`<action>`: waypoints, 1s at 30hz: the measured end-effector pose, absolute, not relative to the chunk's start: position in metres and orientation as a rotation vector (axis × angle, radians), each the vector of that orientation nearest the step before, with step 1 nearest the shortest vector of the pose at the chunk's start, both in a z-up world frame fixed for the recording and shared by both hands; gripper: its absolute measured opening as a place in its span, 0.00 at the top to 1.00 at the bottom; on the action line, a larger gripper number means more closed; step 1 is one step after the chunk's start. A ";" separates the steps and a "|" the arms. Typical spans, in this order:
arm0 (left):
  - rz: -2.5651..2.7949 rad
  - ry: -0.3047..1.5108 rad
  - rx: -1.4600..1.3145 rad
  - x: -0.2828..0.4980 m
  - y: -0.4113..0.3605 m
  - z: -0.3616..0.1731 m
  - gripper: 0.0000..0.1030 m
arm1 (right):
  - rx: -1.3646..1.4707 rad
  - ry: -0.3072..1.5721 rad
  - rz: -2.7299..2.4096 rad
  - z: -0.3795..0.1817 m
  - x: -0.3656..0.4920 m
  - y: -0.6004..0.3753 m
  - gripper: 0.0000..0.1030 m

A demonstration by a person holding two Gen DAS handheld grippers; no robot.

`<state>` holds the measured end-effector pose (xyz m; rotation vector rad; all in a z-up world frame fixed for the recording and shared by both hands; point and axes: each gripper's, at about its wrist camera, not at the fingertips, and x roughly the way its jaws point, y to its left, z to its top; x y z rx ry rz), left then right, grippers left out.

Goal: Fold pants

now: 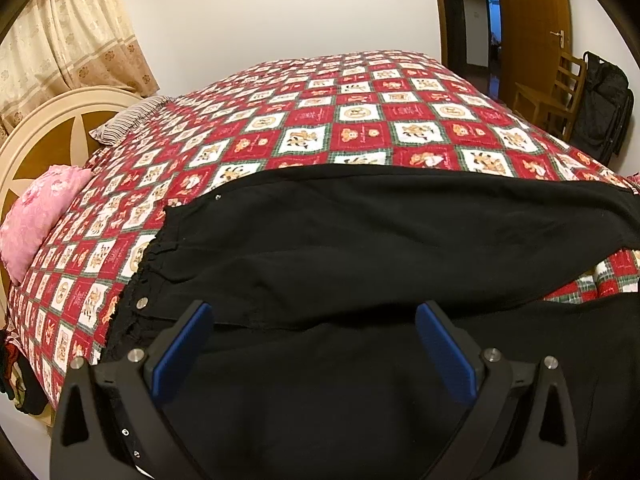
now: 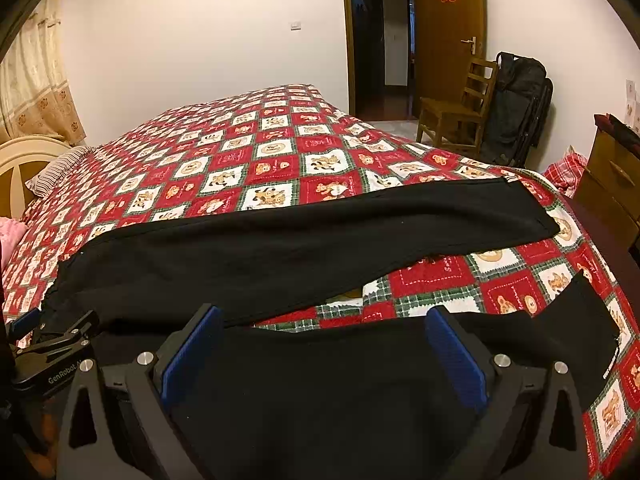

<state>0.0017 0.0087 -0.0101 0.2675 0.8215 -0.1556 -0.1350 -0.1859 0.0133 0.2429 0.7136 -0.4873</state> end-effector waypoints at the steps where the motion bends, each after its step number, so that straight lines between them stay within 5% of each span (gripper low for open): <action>1: -0.157 0.822 0.268 0.002 0.009 -0.010 0.00 | 0.242 0.714 -0.486 0.013 -0.135 -0.186 0.01; 30: -0.158 0.825 0.277 0.002 0.008 -0.013 0.00 | 0.241 0.723 -0.480 0.009 -0.133 -0.184 0.01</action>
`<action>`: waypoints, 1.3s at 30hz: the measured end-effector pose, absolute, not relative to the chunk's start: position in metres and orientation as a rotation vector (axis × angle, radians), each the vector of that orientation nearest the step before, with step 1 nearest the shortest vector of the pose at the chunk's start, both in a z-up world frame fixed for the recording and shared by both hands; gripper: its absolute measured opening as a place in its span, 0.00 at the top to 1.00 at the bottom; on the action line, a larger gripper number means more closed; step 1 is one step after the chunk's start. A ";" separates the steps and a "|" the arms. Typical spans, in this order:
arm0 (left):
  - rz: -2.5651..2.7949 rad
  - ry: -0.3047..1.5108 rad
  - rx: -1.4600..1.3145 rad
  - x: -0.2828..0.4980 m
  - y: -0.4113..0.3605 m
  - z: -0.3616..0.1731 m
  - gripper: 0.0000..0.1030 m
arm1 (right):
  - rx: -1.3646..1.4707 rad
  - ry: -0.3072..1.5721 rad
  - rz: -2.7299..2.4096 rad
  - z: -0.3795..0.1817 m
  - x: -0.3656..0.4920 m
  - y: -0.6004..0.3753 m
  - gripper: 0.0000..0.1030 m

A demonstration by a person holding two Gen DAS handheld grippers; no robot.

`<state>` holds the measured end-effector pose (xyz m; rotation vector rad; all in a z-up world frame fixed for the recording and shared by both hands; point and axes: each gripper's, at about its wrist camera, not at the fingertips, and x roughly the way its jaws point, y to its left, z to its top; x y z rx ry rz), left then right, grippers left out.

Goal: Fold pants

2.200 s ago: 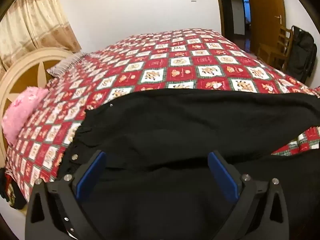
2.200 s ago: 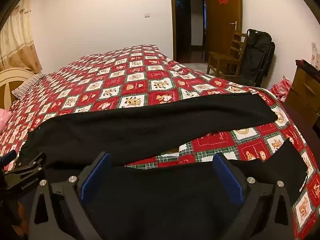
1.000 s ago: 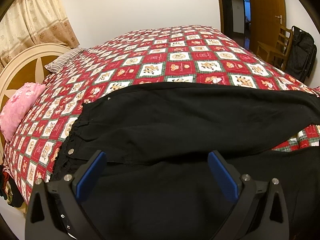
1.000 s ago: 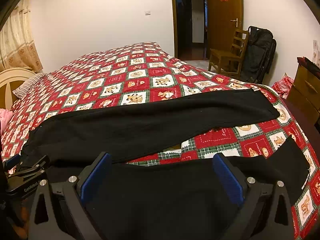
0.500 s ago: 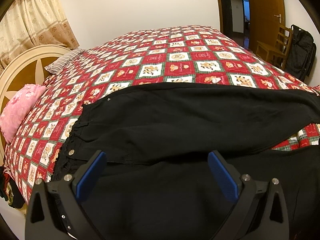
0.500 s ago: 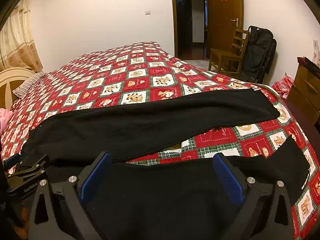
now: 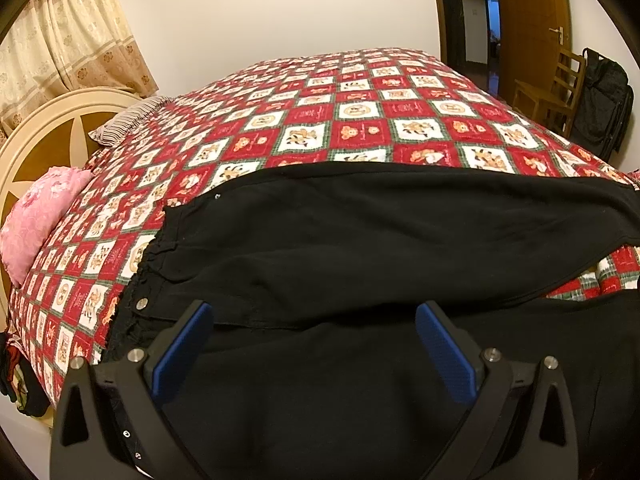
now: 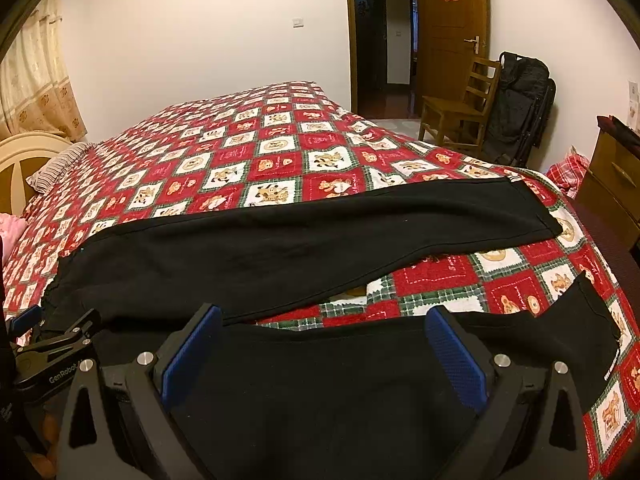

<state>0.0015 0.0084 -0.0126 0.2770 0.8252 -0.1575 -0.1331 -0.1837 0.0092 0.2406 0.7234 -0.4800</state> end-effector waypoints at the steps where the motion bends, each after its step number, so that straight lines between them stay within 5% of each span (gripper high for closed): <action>1: -0.158 0.826 0.277 0.002 0.009 -0.013 0.00 | 0.240 0.724 -0.479 0.009 -0.133 -0.183 0.01; 20: -0.161 0.856 0.286 0.016 0.009 -0.019 0.00 | 0.262 0.754 -0.382 0.021 -0.111 -0.191 0.01; 32: -0.156 0.890 0.255 0.073 0.040 -0.015 0.00 | 0.054 0.890 -0.067 0.015 0.018 -0.196 0.04; 36: -0.152 0.921 0.264 0.096 0.042 -0.027 0.00 | -0.011 0.968 -0.057 -0.016 0.066 -0.202 0.32; 39: -0.145 0.949 0.230 0.113 0.048 -0.033 0.00 | -0.008 0.988 -0.025 -0.031 0.087 -0.211 0.34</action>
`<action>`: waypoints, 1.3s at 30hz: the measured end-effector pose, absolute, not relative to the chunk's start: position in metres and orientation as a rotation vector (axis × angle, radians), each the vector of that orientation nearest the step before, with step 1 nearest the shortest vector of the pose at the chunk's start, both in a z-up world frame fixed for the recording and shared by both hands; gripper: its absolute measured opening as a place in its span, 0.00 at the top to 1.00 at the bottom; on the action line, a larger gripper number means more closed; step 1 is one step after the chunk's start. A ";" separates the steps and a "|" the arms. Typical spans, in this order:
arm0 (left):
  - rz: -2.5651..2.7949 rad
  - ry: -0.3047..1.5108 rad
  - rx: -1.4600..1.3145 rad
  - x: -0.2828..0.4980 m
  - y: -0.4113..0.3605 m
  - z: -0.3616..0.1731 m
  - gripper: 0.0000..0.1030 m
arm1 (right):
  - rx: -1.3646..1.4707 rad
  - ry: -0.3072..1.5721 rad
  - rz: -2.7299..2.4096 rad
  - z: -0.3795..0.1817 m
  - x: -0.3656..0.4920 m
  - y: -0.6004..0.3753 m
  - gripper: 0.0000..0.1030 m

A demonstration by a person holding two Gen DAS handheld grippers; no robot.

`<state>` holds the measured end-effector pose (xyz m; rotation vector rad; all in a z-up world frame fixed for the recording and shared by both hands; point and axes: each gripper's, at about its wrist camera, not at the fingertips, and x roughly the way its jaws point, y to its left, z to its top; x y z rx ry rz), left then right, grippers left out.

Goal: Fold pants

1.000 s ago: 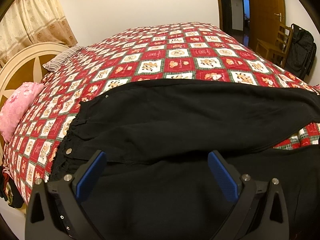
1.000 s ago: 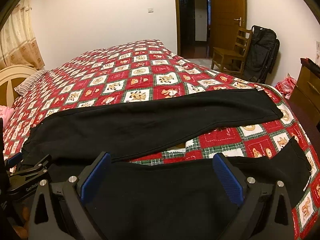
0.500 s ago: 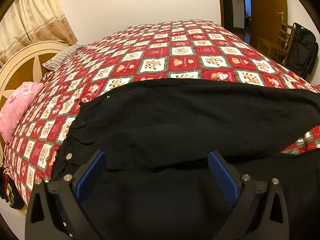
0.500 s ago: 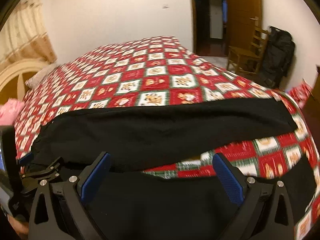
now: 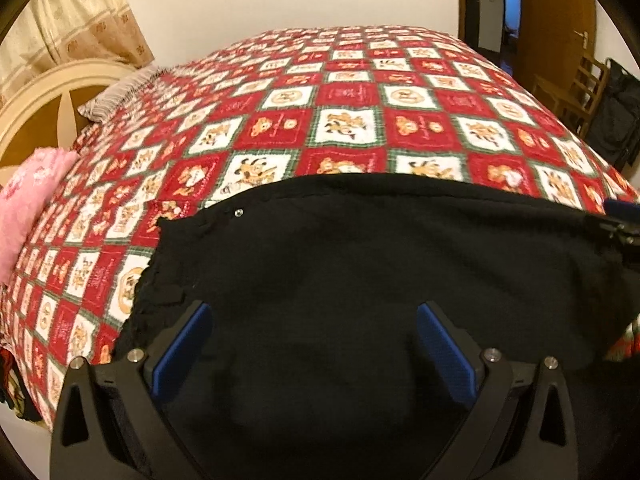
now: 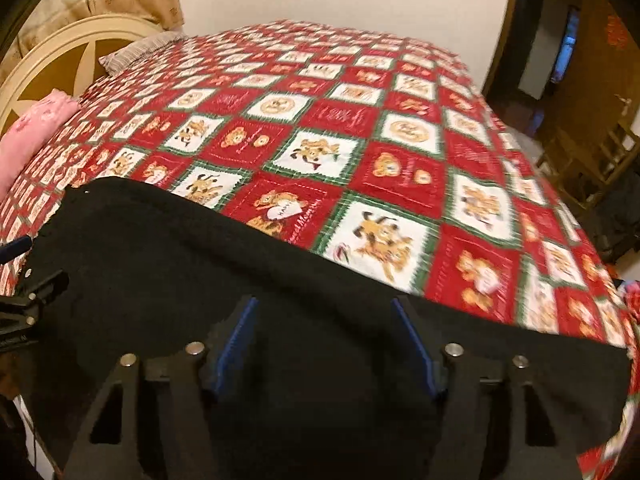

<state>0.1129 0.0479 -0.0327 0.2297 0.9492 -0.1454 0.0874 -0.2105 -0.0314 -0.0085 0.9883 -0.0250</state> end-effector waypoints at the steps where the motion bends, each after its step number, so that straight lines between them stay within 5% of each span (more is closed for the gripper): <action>1: -0.140 0.957 0.212 0.118 0.051 -0.034 0.00 | -0.011 0.990 -0.015 -0.034 0.091 -0.212 0.34; 10: -0.146 1.079 0.146 0.140 0.050 -0.068 0.00 | -0.100 1.048 0.086 -0.065 0.114 -0.202 0.34; 13: -0.137 1.112 0.139 0.142 0.051 -0.076 0.00 | -0.151 1.030 0.130 -0.064 0.110 -0.192 0.62; 15: -0.139 1.113 0.134 0.140 0.053 -0.073 0.00 | -0.210 1.044 0.139 -0.061 0.108 -0.181 0.94; 27: -0.171 1.009 0.057 0.124 0.113 -0.016 0.00 | -0.311 0.838 0.149 0.007 -0.015 -0.134 0.97; 39: -0.166 1.109 -0.002 0.167 0.112 -0.007 0.00 | -0.454 0.832 0.223 -0.060 -0.103 -0.075 0.97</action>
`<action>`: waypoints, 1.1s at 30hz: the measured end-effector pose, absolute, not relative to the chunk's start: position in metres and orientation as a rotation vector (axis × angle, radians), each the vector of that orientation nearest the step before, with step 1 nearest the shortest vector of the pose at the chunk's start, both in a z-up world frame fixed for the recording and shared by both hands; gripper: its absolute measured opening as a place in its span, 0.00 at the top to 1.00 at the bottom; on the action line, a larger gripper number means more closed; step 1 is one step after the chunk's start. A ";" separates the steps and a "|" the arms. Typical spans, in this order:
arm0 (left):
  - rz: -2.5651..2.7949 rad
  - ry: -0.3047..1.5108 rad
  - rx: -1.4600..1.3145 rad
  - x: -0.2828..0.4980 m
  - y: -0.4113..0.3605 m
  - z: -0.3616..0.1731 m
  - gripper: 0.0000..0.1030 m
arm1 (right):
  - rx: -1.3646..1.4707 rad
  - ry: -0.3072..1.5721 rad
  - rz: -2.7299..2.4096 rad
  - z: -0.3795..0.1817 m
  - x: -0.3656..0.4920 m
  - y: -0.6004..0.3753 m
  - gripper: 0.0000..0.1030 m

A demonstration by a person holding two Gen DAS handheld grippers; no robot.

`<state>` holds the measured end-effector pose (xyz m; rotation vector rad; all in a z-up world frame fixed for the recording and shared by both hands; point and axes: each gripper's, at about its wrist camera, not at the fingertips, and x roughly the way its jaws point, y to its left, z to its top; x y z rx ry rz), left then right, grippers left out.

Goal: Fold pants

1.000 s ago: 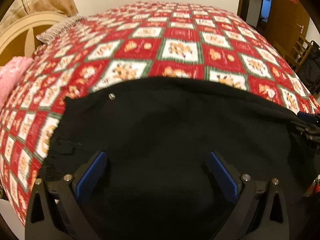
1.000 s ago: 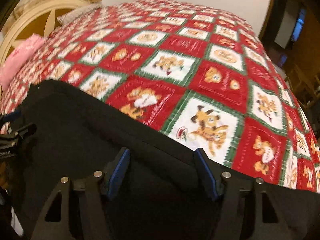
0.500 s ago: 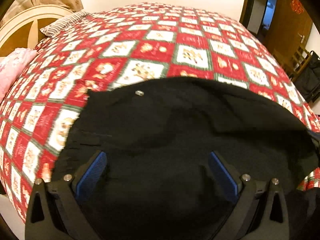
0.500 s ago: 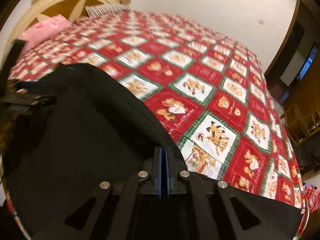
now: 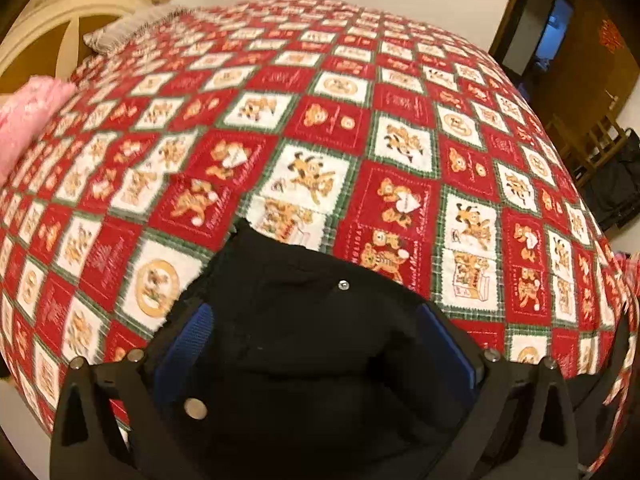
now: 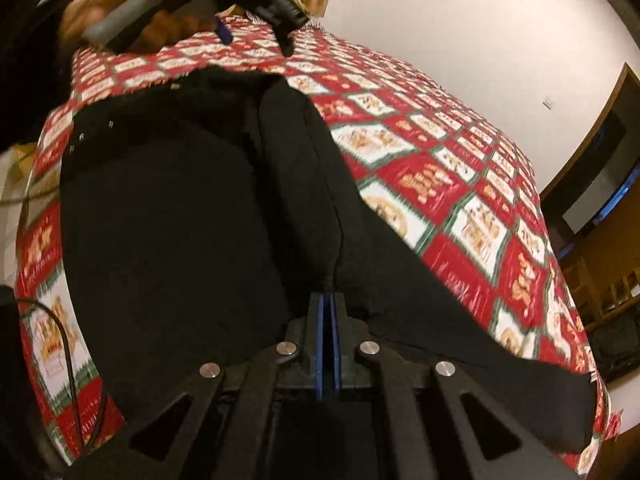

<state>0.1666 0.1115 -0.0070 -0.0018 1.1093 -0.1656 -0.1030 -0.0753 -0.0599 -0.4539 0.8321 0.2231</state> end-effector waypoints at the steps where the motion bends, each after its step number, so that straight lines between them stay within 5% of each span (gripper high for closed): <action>1: -0.187 1.114 -0.007 0.166 0.108 -0.007 0.00 | -0.452 0.829 0.231 -0.060 -0.105 -0.076 0.97; 7: -0.132 1.137 0.058 0.173 0.089 -0.017 0.02 | -0.418 0.848 0.268 -0.066 -0.109 -0.079 0.94; 12: -0.092 1.103 0.073 0.155 0.110 -0.028 0.02 | -0.094 0.896 0.419 -0.029 -0.088 -0.104 0.86; 13: -0.090 1.088 0.067 0.149 0.114 -0.026 0.02 | -0.029 0.895 0.452 -0.018 -0.077 -0.108 0.79; 15: -0.094 1.056 0.049 0.139 0.125 -0.021 0.02 | 0.066 0.882 0.477 -0.002 -0.046 -0.109 0.22; 17: -0.096 1.037 0.033 0.133 0.138 -0.017 0.02 | 0.186 0.857 0.525 0.002 -0.001 -0.108 0.13; 19: -0.099 1.032 0.026 0.132 0.147 -0.014 0.02 | 0.270 0.903 0.513 -0.009 0.046 -0.102 0.14; 21: -0.092 1.028 0.027 0.134 0.156 -0.010 0.02 | 0.328 0.952 0.502 -0.028 0.085 -0.096 0.40; 26: -0.113 1.027 -0.032 0.135 0.181 -0.002 0.02 | 0.396 1.131 0.529 -0.089 0.137 -0.062 0.57; 29: -0.133 1.024 -0.050 0.133 0.191 0.002 0.02 | 0.318 1.018 0.550 -0.073 0.120 -0.038 0.94; 33: -0.175 1.021 -0.100 0.122 0.205 0.012 0.02 | 0.001 0.790 0.541 -0.033 0.062 0.009 0.96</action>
